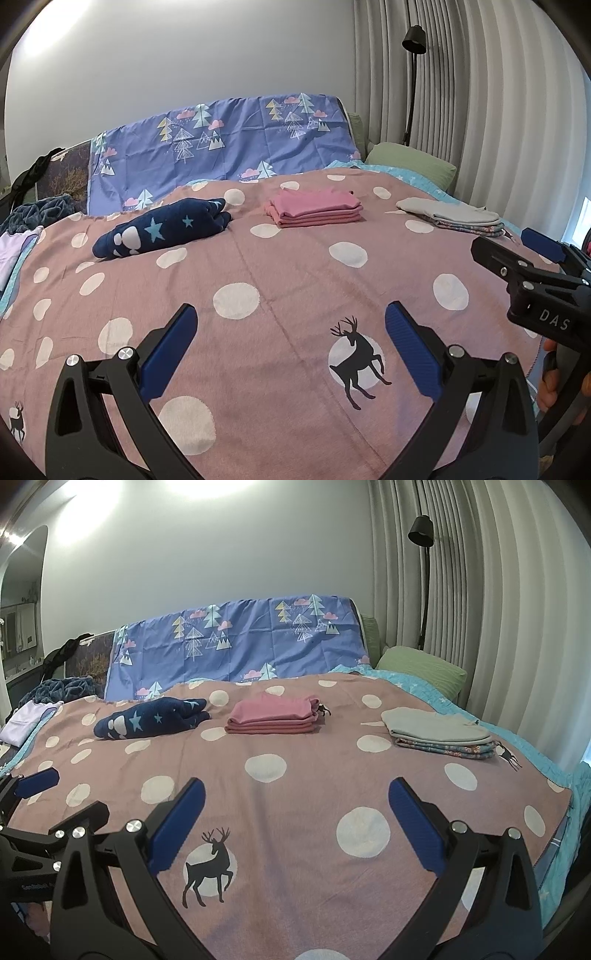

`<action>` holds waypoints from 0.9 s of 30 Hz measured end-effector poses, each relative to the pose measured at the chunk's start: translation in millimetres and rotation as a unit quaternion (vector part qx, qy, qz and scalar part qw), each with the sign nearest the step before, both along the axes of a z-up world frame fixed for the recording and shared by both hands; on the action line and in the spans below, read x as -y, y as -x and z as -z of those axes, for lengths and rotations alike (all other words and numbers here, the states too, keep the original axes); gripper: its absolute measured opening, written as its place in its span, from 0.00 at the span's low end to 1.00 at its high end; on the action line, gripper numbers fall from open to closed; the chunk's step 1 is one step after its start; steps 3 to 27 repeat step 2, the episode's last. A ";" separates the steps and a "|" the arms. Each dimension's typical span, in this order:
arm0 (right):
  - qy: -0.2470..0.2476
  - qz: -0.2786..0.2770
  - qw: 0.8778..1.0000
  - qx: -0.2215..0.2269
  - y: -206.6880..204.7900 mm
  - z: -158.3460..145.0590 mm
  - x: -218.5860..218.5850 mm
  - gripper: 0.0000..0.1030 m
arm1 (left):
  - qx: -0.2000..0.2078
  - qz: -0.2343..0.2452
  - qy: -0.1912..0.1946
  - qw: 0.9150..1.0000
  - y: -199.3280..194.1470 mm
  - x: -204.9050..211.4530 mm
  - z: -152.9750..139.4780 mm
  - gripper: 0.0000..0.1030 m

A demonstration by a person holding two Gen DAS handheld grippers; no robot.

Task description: Fold small clothes

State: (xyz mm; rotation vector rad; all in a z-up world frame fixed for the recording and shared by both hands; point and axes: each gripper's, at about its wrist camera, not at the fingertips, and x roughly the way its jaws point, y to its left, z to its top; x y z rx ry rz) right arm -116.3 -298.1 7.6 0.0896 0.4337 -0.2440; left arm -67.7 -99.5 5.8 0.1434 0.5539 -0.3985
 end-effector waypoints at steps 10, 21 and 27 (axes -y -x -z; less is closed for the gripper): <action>0.000 -0.001 1.000 -0.004 -1.0 1.7 -0.6 0.98 | 0.000 0.000 0.000 1.000 0.6 -1.1 0.6 0.99; 0.000 -0.001 1.000 -0.004 -1.0 1.7 -0.6 0.98 | 0.000 0.000 0.000 1.000 0.6 -1.1 0.6 0.99; 0.000 -0.001 1.000 -0.004 -1.0 1.7 -0.6 0.98 | 0.000 0.000 0.000 1.000 0.6 -1.1 0.6 0.99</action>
